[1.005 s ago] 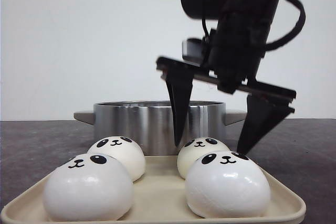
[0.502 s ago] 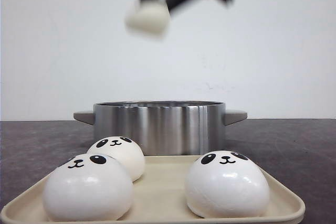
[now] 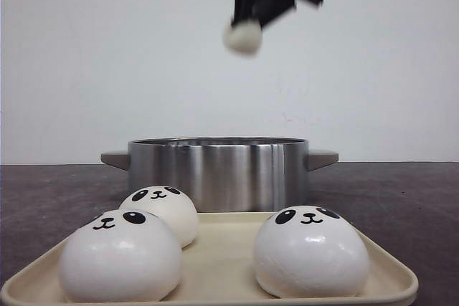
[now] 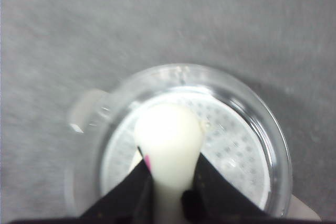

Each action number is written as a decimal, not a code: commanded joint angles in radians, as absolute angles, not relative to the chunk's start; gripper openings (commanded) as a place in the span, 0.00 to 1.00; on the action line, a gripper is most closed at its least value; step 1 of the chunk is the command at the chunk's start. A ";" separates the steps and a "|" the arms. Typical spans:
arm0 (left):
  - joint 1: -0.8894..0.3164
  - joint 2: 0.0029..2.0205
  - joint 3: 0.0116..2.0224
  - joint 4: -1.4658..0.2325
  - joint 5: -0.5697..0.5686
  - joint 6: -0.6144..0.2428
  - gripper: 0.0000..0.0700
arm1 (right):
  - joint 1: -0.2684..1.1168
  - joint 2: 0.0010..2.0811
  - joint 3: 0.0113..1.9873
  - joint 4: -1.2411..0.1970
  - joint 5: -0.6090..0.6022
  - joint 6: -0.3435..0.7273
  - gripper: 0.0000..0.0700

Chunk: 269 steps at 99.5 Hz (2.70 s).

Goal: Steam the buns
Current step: 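Grasp the panda bun with the right gripper and lift toward the pot, then lower the bun into the steamer pot and open the right gripper, then move the left gripper down and grasp the far panda bun nearer it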

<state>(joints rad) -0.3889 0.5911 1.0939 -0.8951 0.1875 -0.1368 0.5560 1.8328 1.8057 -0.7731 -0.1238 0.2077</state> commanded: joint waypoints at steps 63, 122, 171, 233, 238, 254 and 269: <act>-0.394 0.628 1.104 -0.898 0.180 -0.120 1.00 | 0.511 2.168 1.840 -0.727 -0.072 0.149 0.00; -0.394 0.639 1.104 -0.899 0.180 -0.120 1.00 | 0.501 2.210 1.840 -0.724 -0.108 0.158 0.09; -0.394 0.639 1.104 -0.933 0.180 -0.120 1.00 | 0.505 2.210 1.841 -0.737 -0.105 0.158 0.74; -0.394 0.639 1.104 -0.950 0.180 -0.121 1.00 | 0.511 2.201 1.978 -0.757 -0.118 0.191 0.74; -0.394 0.640 1.104 -0.947 0.180 -0.131 1.00 | 0.514 2.188 2.017 -0.783 -0.130 0.182 0.70; -0.394 0.674 1.104 -0.946 0.192 -0.216 1.00 | 0.537 2.060 2.049 -0.786 -0.092 0.147 0.43; -0.398 0.751 1.104 -0.961 0.301 -0.313 1.00 | 0.552 1.883 2.048 -0.785 -0.054 0.115 0.40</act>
